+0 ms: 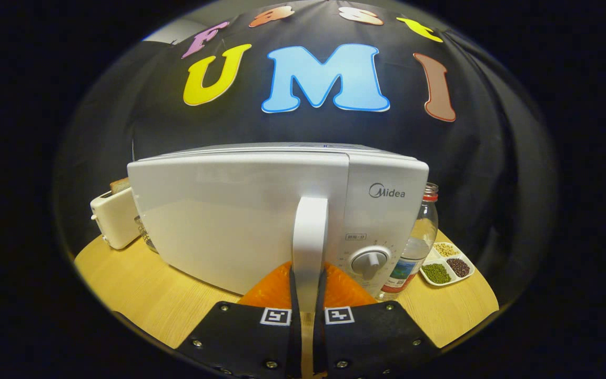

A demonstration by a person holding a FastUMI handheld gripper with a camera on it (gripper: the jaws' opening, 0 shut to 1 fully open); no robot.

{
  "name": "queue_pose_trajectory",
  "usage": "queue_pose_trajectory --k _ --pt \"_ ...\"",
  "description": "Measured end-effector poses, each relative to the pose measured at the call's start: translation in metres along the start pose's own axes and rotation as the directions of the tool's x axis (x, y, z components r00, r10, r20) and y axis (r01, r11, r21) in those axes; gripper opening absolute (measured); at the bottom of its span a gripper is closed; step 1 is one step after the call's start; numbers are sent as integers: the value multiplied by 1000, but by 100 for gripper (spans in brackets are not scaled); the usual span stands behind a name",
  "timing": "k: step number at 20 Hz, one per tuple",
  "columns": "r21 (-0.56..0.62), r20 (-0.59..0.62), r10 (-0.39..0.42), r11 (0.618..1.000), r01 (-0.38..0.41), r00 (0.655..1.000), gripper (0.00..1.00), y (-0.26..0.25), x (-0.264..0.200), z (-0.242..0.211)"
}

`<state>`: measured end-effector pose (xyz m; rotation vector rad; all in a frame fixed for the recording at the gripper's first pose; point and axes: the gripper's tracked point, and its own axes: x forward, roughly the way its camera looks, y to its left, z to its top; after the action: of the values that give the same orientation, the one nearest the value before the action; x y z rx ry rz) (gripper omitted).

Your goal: Open the microwave, put the food inside, and close the microwave door.

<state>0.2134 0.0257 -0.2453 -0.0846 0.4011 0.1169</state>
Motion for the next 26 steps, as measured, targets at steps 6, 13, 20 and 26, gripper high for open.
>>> queue_pose_trajectory --k 6,13,20,26 --pt "2 -13 43 999 -43 999 9 26 -46 -15" --pt "12 -56 93 996 -93 994 19 71 -99 -31" --pt "-37 -89 151 987 -154 985 21 119 -143 -46" --pt "-49 -98 176 982 -182 980 21 155 -171 -52"
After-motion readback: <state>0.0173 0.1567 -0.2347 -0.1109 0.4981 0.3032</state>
